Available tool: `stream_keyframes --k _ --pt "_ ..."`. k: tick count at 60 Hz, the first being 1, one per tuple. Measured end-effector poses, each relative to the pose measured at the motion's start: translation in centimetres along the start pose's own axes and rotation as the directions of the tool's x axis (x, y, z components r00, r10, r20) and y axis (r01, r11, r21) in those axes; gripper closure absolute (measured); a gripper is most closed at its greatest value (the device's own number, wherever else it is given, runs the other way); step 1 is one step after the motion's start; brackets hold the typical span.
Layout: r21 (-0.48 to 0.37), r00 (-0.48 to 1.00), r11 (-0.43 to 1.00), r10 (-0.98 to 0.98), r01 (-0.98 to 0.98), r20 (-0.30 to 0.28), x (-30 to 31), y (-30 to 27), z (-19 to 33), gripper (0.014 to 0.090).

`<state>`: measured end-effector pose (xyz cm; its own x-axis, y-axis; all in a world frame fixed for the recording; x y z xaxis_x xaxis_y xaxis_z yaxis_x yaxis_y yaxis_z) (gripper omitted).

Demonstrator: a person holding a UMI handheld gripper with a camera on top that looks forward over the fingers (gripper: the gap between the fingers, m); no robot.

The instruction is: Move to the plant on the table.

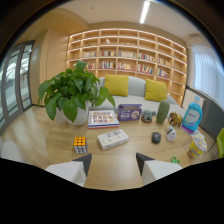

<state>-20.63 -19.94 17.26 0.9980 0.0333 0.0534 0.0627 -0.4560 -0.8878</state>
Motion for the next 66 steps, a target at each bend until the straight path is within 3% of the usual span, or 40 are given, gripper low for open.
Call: stream_keyframes --k 22,41,66 --pt "0.028 0.991 1.000 -0.009 0.006 0.134 -12.9 -6.0 7.2 0.0202" --pt "0.037 0.989 0.999 -0.015 0.009 0.147 -16.4 -9.5 13.0 0.0203" --pt "0.038 0.988 0.999 -0.009 0.003 0.153 -16.8 -9.8 13.5 0.0208"
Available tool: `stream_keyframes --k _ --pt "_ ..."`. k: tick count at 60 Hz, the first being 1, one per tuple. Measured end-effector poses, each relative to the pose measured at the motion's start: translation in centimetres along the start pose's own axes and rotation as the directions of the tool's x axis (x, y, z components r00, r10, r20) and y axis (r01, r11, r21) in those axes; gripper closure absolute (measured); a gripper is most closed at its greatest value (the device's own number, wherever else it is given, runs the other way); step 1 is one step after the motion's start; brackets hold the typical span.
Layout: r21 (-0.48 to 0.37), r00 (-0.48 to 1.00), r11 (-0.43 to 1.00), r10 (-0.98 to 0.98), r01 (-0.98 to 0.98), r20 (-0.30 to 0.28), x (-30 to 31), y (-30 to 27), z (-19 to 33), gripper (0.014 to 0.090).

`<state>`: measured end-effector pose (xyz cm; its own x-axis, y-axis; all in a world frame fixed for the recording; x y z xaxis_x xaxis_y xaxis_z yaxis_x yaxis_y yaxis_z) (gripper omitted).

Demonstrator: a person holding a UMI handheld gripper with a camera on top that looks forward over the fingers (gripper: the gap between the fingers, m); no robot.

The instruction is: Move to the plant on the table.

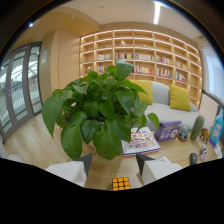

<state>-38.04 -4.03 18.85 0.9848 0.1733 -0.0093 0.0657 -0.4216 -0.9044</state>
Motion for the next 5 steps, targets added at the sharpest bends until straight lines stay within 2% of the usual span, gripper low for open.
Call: stream_keyframes --k 5 --pt "0.000 1.000 1.000 -0.004 0.004 0.003 -0.11 0.00 -0.03 0.0210"
